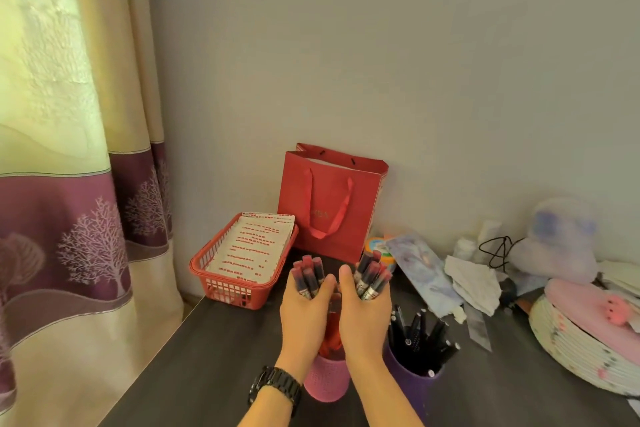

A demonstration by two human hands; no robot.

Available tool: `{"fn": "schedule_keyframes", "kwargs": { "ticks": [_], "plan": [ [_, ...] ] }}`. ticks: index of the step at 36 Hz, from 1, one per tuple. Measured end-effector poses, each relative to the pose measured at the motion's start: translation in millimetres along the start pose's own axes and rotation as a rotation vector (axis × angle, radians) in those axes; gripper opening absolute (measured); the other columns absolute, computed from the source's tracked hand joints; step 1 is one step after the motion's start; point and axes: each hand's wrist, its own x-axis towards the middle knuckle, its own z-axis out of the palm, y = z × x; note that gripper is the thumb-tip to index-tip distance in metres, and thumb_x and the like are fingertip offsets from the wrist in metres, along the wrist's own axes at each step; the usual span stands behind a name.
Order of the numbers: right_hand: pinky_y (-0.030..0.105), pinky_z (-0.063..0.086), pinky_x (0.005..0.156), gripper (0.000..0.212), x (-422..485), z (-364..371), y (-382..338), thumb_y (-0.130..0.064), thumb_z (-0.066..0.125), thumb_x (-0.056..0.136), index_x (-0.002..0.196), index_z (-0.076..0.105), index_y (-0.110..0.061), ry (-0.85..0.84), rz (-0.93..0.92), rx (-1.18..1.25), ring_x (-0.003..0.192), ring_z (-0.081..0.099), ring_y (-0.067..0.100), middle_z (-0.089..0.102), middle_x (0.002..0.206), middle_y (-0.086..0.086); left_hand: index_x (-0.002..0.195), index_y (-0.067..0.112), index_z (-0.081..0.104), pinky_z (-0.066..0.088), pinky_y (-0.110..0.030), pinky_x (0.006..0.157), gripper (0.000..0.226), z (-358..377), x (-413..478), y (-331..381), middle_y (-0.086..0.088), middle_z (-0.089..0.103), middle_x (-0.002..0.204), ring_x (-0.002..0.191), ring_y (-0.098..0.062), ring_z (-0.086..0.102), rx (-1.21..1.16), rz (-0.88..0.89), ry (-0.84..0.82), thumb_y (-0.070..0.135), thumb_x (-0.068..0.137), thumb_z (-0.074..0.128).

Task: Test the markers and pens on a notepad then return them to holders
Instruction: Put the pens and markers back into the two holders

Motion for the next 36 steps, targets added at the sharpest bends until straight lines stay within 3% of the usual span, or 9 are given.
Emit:
{"fn": "schedule_keyframes", "kwargs": {
  "ticks": [6,10,13,18,22,27,29,33,36],
  "plan": [
    [0.016,0.046,0.068,0.026,-8,-6,6,-0.037,0.077,0.086,0.1,0.055,-0.039,-0.032,0.01,-0.087,0.081,0.065,-0.013,0.07,0.086,-0.028,0.09,0.068,0.057,0.045,-0.003,0.065,0.049,-2,-7,-5,0.032,0.067,0.095,0.087,0.011,0.064,0.025,0.014,-0.087,0.021,0.088,0.07],
    [0.003,0.046,0.065,0.039,-11,-6,3,-0.038,0.082,0.081,0.106,0.053,-0.039,-0.026,0.012,-0.053,0.085,0.064,-0.015,0.068,0.091,-0.032,0.1,0.048,0.065,0.054,-0.02,0.077,0.023,-9,-15,-25,0.013,0.073,0.102,0.096,-0.006,0.069,0.011,-0.007,-0.128,0.028,0.091,0.069],
    [0.008,0.048,0.068,0.037,-13,-7,2,-0.04,0.081,0.082,0.106,0.053,-0.041,-0.046,-0.024,-0.083,0.086,0.066,-0.011,0.066,0.094,-0.034,0.105,0.039,0.066,0.054,-0.032,0.084,0.017,-10,-20,-33,0.008,0.072,0.104,0.099,-0.011,0.069,-0.012,0.013,-0.125,0.046,0.09,0.067],
    [0.02,0.052,0.084,0.021,-21,-15,3,-0.03,0.07,0.092,0.106,0.058,-0.041,-0.094,-0.119,-0.157,0.098,0.065,-0.007,0.065,0.105,-0.032,0.111,0.038,0.064,0.051,-0.014,0.076,0.033,-14,-26,-26,0.013,0.072,0.104,0.097,-0.004,0.068,0.022,0.036,-0.142,0.061,0.09,0.051],
    [0.015,0.046,0.097,0.036,-35,-32,-1,-0.017,0.064,0.096,0.125,0.057,-0.038,-0.189,-0.143,-0.255,0.112,0.058,-0.01,0.065,0.116,-0.025,0.114,0.048,0.058,0.044,-0.004,0.078,0.036,-24,-40,-21,0.027,0.067,0.11,0.103,0.007,0.062,0.1,0.036,-0.174,0.067,0.085,0.046],
    [-0.001,0.036,0.095,0.052,-72,-75,2,-0.015,0.068,0.093,0.133,0.051,-0.042,-0.296,-0.199,-0.324,0.121,0.049,-0.017,0.056,0.126,-0.036,0.129,0.051,0.044,0.044,-0.013,0.09,0.048,-44,-65,-25,0.026,0.062,0.123,0.113,0.005,0.06,0.142,-0.004,-0.223,0.076,0.089,0.033],
    [0.002,0.04,0.093,0.049,-88,-98,10,-0.014,0.072,0.09,0.124,0.055,-0.045,-0.302,-0.238,-0.412,0.118,0.054,-0.012,0.056,0.124,-0.038,0.132,0.053,0.04,0.042,-0.011,0.091,0.06,-51,-76,-29,0.026,0.057,0.131,0.119,0.008,0.055,0.168,-0.005,-0.24,0.084,0.081,0.038],
    [0.022,0.055,0.076,0.047,-100,-141,31,-0.008,0.075,0.083,0.107,0.058,-0.045,-0.275,-0.209,-0.546,0.093,0.067,0.0,0.066,0.105,-0.028,0.138,0.063,0.024,0.038,-0.009,0.087,0.082,-56,-90,-37,0.048,0.043,0.13,0.119,0.022,0.044,0.331,0.001,-0.309,0.082,0.068,0.064],
    [0.017,0.05,0.073,0.043,-94,-167,39,-0.015,0.076,0.084,0.106,0.054,-0.045,-0.249,-0.142,-0.655,0.091,0.065,-0.003,0.066,0.103,-0.025,0.139,0.065,0.015,0.04,-0.011,0.089,0.102,-54,-91,-43,0.052,0.04,0.126,0.112,0.026,0.045,0.447,0.004,-0.296,0.067,0.062,0.081]
  ]
}}
